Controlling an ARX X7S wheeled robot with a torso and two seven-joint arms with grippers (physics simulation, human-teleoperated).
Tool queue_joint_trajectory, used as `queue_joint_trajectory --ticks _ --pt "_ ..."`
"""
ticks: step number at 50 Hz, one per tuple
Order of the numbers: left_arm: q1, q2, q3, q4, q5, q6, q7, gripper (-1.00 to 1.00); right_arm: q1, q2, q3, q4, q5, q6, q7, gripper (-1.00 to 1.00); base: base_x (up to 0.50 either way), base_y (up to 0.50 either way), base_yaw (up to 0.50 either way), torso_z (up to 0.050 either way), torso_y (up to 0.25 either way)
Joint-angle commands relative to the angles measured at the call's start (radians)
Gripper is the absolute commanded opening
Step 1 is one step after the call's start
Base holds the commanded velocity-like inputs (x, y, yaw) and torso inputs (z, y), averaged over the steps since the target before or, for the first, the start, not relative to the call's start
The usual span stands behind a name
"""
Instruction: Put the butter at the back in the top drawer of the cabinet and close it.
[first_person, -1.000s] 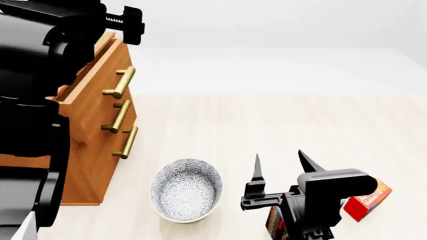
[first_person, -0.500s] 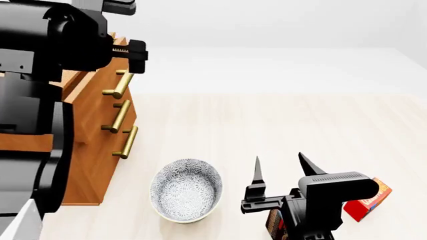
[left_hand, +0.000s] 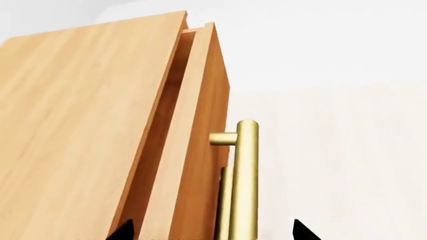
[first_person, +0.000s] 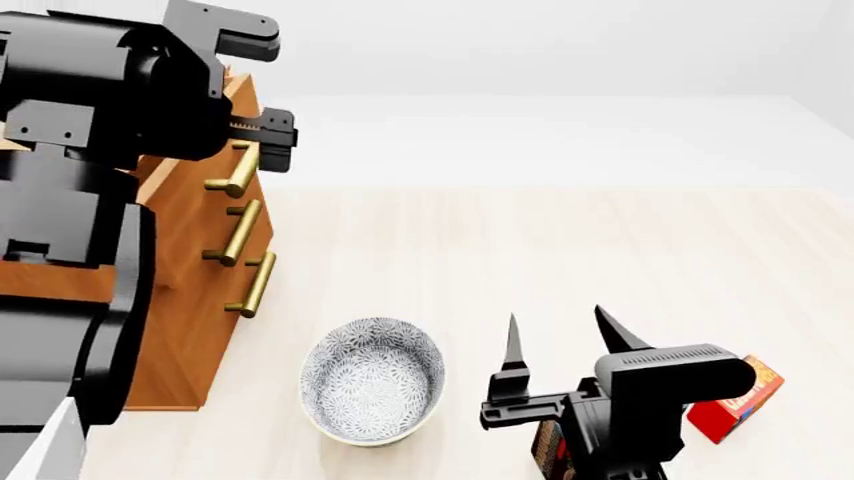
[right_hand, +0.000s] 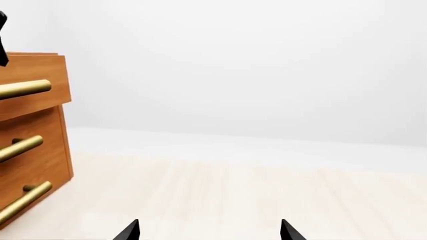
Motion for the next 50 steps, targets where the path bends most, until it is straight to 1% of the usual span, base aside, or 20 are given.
queue_joint_trajectory --ticks 1,11,20,32,50 --pt "0.007 -0.010 -0.006 -0.002 0.006 0.009 -0.022 1.00 -0.002 0.005 -0.004 -0.005 0.004 0.000 0.006 1.00 0.00 0.00 0.00 0.000 0.000" --pt "0.029 -0.020 -0.025 0.004 0.002 0.022 -0.036 1.00 -0.002 0.008 -0.015 -0.011 0.002 0.004 0.014 1.00 0.00 0.00 0.00 0.000 0.000" --pt "0.044 -0.027 -0.038 -0.039 0.001 0.063 -0.038 1.00 -0.004 0.011 -0.019 -0.007 0.003 0.000 0.018 1.00 0.00 0.00 0.00 0.000 0.000" --pt "0.064 -0.048 -0.081 -0.082 0.004 0.116 -0.074 1.00 -0.004 0.014 -0.030 -0.001 -0.001 -0.005 0.023 1.00 0.00 0.00 0.00 0.000 0.000" --pt "0.088 -0.055 -0.078 -0.126 0.012 0.151 -0.083 1.00 0.001 0.020 -0.041 -0.005 0.001 0.002 0.034 1.00 0.01 0.00 0.00 0.000 0.000"
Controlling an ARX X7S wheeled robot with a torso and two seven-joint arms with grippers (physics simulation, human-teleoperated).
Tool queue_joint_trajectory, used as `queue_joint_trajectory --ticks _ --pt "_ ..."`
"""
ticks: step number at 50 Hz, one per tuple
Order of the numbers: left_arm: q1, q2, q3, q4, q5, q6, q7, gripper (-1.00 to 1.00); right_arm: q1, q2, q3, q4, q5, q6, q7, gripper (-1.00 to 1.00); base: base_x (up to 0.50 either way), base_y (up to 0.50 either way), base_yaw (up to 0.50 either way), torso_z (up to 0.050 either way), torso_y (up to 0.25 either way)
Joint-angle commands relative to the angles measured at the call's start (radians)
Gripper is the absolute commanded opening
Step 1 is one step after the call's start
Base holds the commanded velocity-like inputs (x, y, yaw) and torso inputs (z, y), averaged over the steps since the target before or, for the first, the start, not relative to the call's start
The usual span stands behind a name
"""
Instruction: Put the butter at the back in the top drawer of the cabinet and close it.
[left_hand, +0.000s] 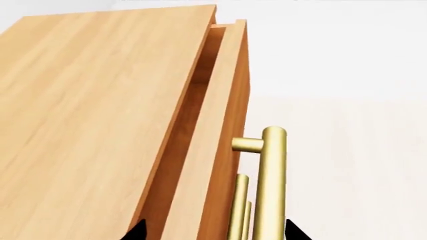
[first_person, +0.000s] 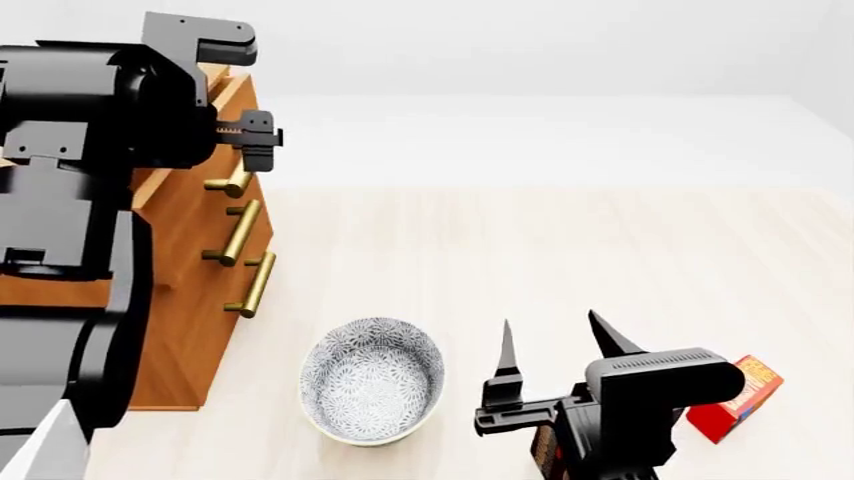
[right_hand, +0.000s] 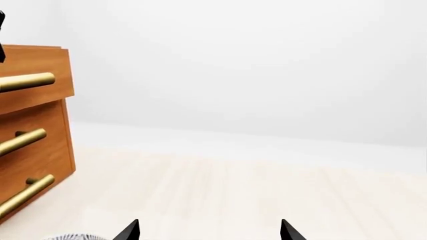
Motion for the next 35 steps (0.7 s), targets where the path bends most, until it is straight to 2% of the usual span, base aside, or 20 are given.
queue_joint_trajectory --ticks 1,25,35 --pt "0.062 -0.041 0.014 -0.053 -0.024 0.033 -0.047 1.00 0.003 0.005 -0.004 -0.008 0.002 0.005 0.006 1.00 0.00 0.01 0.00 0.000 0.000" --pt "0.083 -0.020 0.062 -0.190 -0.021 0.056 0.032 1.00 0.006 0.009 -0.020 -0.004 0.002 -0.004 0.014 1.00 0.01 0.01 0.00 0.000 0.000" --pt "0.090 -0.018 0.052 -0.166 -0.039 0.023 0.043 1.00 0.004 0.012 -0.023 -0.004 0.003 -0.007 0.019 1.00 0.00 0.01 0.00 0.000 0.000"
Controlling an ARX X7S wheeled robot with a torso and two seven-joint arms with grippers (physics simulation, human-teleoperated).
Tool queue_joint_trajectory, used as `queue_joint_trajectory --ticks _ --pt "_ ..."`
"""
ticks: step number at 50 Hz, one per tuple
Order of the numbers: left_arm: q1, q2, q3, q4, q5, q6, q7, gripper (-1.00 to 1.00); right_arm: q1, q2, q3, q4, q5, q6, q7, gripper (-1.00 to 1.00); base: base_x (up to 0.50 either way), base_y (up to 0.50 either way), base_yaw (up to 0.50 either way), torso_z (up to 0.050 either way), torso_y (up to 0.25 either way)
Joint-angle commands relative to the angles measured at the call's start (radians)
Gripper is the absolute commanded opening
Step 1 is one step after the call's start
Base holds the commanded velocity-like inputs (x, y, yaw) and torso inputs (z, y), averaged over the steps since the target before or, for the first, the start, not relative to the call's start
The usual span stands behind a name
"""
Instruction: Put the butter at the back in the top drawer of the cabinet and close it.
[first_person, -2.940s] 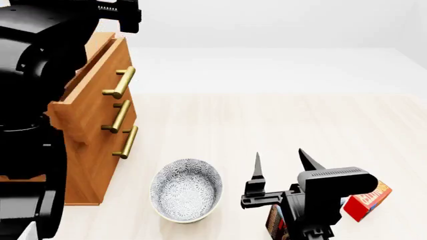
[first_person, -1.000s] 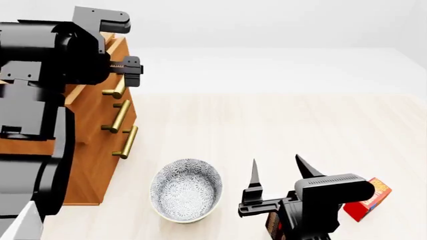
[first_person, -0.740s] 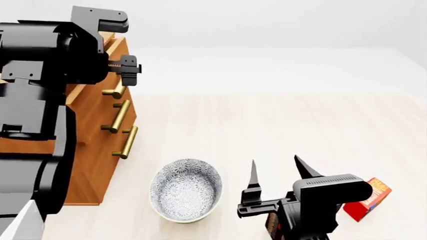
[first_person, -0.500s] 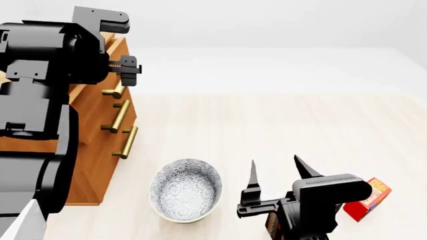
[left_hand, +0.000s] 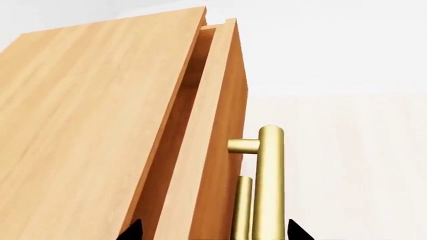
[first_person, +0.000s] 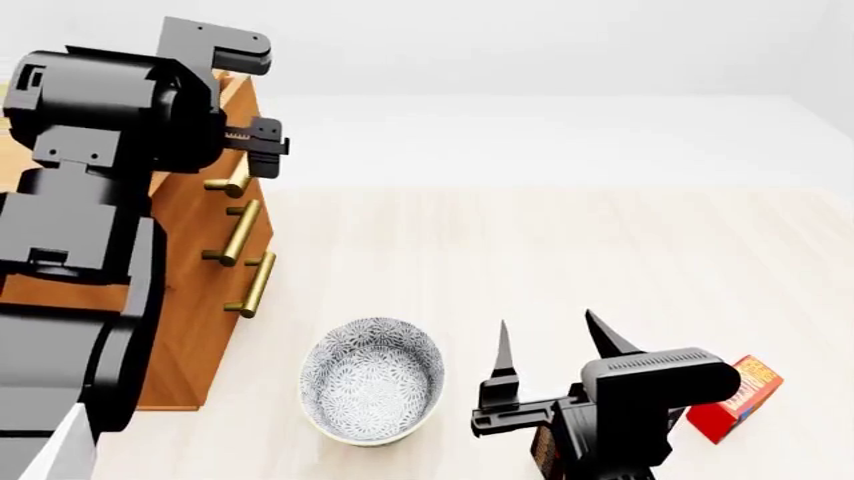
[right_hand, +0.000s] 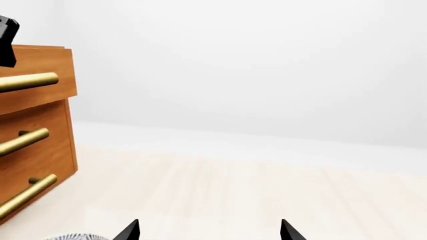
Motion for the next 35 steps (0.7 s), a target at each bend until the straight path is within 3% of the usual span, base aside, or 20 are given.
queue_joint_trajectory --ticks 1,15,35 --pt "0.086 -0.038 -0.014 -0.134 -0.095 -0.017 -0.013 1.00 -0.003 0.004 -0.003 -0.005 0.000 -0.003 0.005 1.00 0.00 0.00 0.00 0.000 0.000" --pt "0.097 -0.040 -0.153 -0.102 -0.190 -0.043 -0.025 1.00 -0.003 0.008 -0.012 -0.007 -0.001 -0.005 0.012 1.00 0.00 0.00 0.00 0.000 0.000" --pt "0.112 0.015 -0.097 -0.046 -0.188 -0.080 -0.019 1.00 -0.009 0.018 -0.014 -0.011 0.004 -0.018 0.017 1.00 0.00 0.00 0.00 0.000 0.000"
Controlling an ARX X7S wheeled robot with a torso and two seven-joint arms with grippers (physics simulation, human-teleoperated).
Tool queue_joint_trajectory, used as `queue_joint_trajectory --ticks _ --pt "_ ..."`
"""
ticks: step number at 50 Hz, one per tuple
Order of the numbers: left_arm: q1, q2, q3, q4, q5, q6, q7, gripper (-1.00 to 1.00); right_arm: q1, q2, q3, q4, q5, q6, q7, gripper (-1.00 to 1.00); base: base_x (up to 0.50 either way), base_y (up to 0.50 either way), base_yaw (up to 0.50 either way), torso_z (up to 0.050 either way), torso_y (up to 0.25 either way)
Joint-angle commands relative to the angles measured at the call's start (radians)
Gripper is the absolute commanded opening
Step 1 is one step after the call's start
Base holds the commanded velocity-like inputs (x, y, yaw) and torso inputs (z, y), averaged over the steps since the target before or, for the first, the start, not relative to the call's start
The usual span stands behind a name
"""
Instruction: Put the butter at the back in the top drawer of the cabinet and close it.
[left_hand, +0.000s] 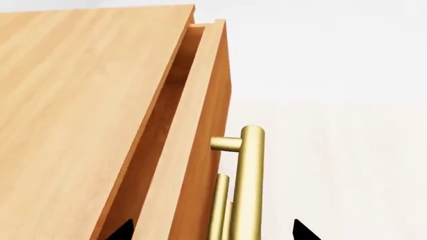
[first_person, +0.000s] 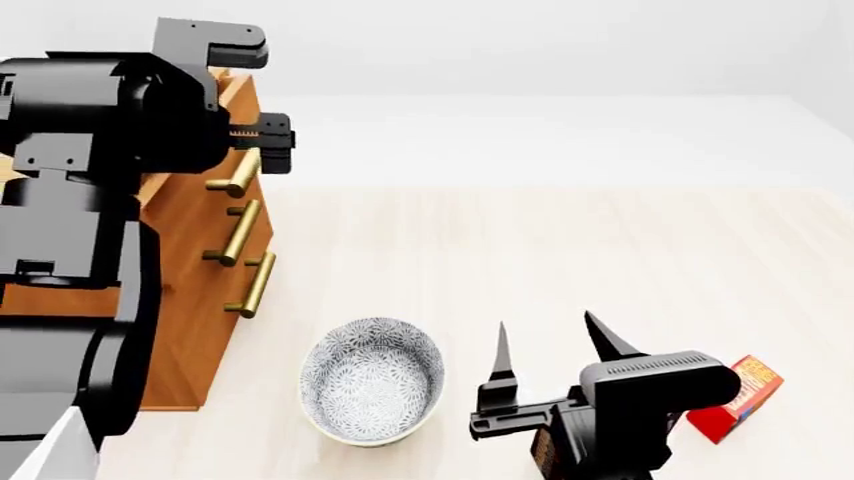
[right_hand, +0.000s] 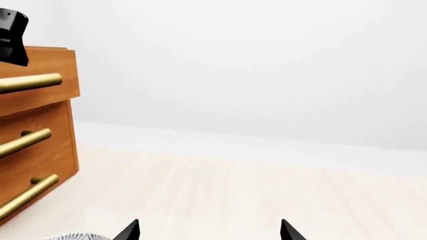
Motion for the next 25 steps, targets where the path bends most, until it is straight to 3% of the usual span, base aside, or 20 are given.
queue_joint_trajectory --ticks 1,25 --pt "0.083 0.032 -0.006 -0.129 -0.105 -0.035 0.036 1.00 -0.005 0.007 0.003 -0.003 0.005 -0.009 0.001 1.00 0.00 0.00 0.00 0.000 0.000" --pt "0.092 0.057 -0.036 -0.095 -0.146 -0.054 0.029 1.00 -0.007 0.016 -0.010 -0.003 0.006 -0.017 0.006 1.00 0.00 0.00 0.00 0.000 0.000"
